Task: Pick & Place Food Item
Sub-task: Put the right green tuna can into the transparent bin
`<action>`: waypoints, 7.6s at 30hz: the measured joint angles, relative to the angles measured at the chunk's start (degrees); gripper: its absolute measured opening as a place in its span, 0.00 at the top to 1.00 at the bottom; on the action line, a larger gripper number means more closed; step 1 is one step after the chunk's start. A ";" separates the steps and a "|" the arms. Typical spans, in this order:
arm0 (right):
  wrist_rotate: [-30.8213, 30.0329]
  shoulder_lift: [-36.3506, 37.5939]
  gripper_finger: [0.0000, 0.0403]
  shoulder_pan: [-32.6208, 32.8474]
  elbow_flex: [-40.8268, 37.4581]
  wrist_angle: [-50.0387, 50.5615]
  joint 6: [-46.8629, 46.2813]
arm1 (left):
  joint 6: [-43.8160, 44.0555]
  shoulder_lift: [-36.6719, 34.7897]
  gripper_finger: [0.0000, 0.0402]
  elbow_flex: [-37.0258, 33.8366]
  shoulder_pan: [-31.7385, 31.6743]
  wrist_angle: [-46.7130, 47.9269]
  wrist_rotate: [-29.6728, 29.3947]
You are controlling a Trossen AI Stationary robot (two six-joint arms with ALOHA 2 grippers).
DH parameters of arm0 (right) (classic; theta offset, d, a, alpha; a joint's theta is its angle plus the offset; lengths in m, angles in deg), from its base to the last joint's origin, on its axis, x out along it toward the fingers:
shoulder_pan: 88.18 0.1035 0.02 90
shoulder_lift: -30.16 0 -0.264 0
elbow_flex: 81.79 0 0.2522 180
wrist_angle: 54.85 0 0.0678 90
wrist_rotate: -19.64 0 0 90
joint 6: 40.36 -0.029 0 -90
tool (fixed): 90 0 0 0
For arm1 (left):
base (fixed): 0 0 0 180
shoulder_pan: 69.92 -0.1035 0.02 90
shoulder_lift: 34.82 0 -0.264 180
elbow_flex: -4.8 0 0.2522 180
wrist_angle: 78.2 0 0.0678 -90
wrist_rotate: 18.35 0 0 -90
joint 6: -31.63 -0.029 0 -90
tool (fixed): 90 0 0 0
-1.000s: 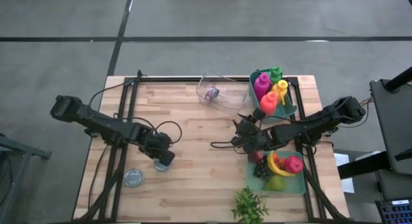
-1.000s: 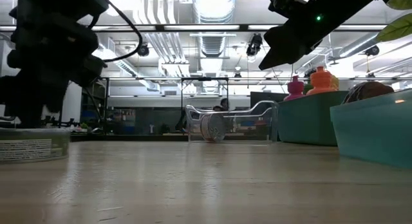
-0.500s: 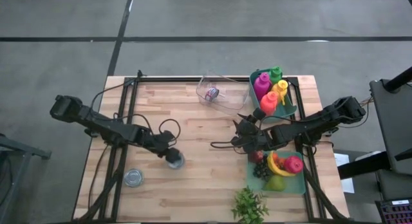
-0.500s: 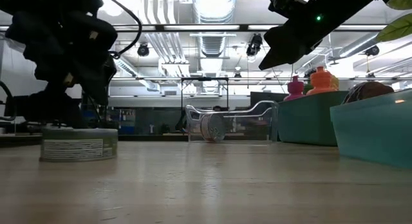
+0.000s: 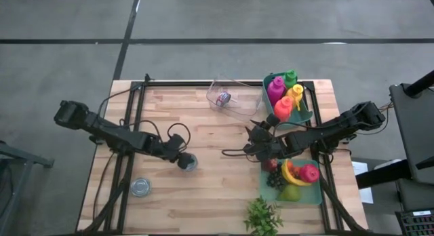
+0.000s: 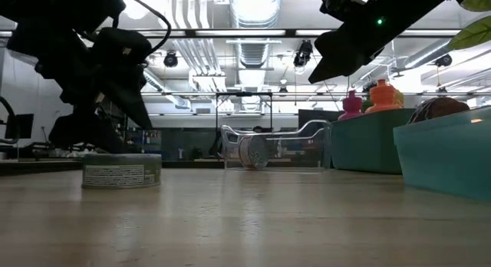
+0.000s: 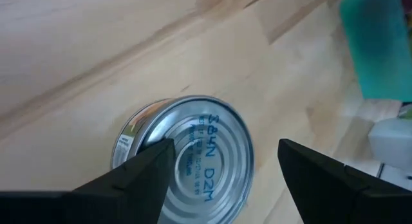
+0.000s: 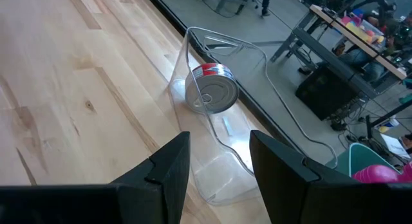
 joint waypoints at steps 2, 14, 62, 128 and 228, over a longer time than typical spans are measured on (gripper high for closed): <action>0.00 0.00 0.61 0.02 0.00 -0.02 0.02 | -0.79 1.52 0.28 0.04 -0.04 -2.60 -0.28; 0.00 0.00 0.61 0.00 0.00 -0.15 -0.17 | -12.09 11.47 0.28 5.19 -1.95 -11.44 -0.91; 18.22 -12.22 0.61 -3.45 1.93 -17.64 -3.30 | -54.45 4.36 0.28 11.01 2.03 21.72 2.10; 45.40 -37.64 0.61 -6.87 17.05 -33.91 21.06 | -55.32 6.81 0.28 1.57 1.99 -1.41 -7.32; 49.18 -27.12 0.61 -6.10 4.36 -44.02 13.57 | -61.98 21.91 0.28 10.58 -1.03 -9.91 -6.48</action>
